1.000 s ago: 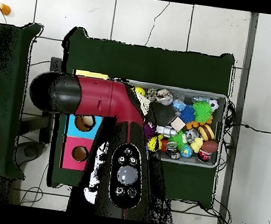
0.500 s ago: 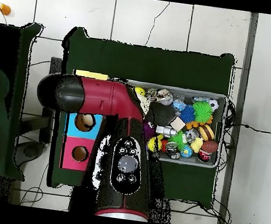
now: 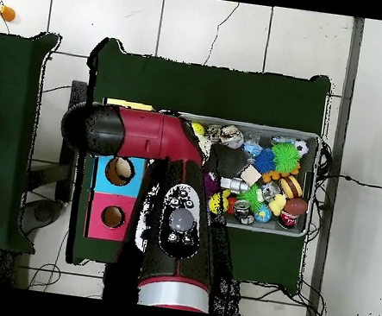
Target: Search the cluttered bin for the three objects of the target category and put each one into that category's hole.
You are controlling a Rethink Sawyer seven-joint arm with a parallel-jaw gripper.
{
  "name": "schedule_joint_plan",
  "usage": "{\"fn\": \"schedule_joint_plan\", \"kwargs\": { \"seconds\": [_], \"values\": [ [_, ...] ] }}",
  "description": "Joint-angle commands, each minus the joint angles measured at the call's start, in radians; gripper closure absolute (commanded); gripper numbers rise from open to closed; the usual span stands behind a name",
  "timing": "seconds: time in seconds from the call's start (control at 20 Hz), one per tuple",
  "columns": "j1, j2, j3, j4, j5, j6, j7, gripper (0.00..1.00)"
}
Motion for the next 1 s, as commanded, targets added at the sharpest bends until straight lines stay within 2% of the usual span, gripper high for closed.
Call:
{"fn": "schedule_joint_plan", "kwargs": {
  "seconds": [0.05, 0.25, 0.5, 1.0],
  "values": [
    [-0.003, 0.064, 0.000, 0.005, -0.019, -0.061, 0.136, 1.00],
    [0.011, 0.091, -0.012, -0.007, -0.015, -0.086, 0.162, 1.00],
    [0.047, 0.162, -0.045, -0.045, -0.010, -0.132, 0.201, 1.00],
    [0.050, 0.233, -0.051, -0.048, 0.019, -0.224, 0.189, 1.00]
  ]
}}
